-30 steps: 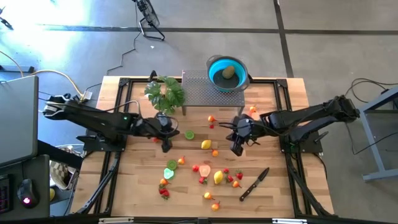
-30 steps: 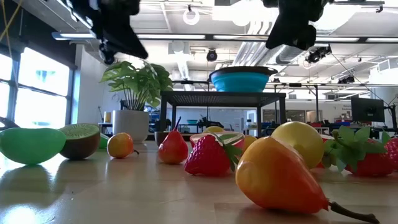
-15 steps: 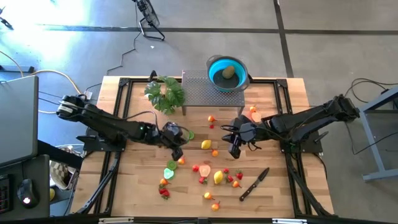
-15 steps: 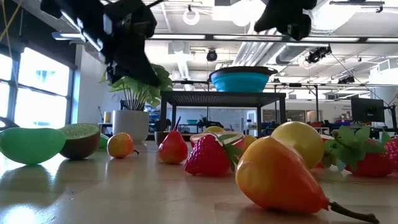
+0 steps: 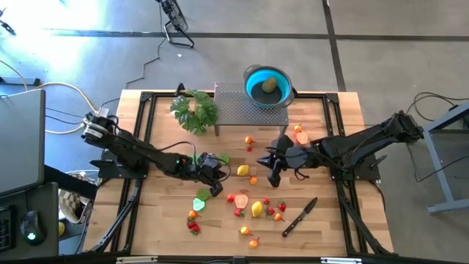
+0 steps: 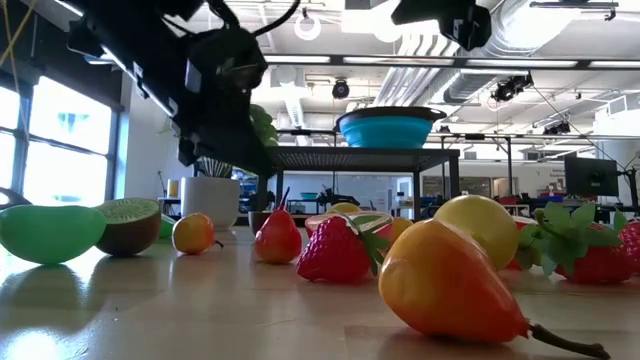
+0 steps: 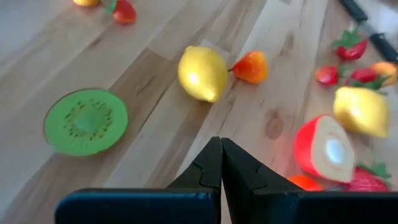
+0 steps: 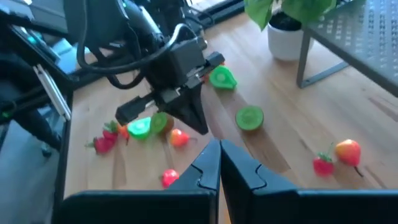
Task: Pick & Place Fruit
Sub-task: Put the yellow lemon in the blue bowl on the shelf
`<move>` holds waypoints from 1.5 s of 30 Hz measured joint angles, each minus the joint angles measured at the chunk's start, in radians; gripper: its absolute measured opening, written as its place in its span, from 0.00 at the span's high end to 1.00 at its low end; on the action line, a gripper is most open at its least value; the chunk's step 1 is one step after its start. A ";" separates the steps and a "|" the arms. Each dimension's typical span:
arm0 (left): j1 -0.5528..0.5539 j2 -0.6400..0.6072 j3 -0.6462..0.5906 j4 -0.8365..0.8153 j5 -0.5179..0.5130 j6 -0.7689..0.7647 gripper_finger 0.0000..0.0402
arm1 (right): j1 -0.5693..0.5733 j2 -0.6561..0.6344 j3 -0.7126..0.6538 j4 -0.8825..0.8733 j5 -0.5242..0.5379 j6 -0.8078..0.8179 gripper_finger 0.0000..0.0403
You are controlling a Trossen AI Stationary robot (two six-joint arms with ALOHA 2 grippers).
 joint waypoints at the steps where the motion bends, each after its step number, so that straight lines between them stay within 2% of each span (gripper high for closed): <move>1: 0.000 0.011 -0.001 0.008 -0.012 -0.002 1.00 | 0.003 0.000 0.000 -0.018 -0.003 0.000 0.99; 10: 0.035 0.129 0.008 0.090 -0.028 -0.108 1.00 | 0.011 0.000 0.000 -0.211 -0.112 0.049 0.99; 20: 0.082 0.207 0.089 0.111 -0.015 -0.102 1.00 | 0.032 -0.001 0.000 -0.340 -0.110 0.022 0.99; 27: 0.115 0.255 0.128 0.115 0.039 -0.102 1.00 | 0.032 -0.027 0.000 -0.352 -0.107 -0.003 0.99; 36: 0.119 0.258 0.167 0.117 0.039 -0.071 1.00 | 0.032 -0.064 0.000 -0.374 -0.094 -0.022 0.99; 45: 0.118 0.383 0.303 0.110 0.047 -0.076 1.00 | 0.032 -0.072 0.000 -0.383 -0.083 -0.031 0.99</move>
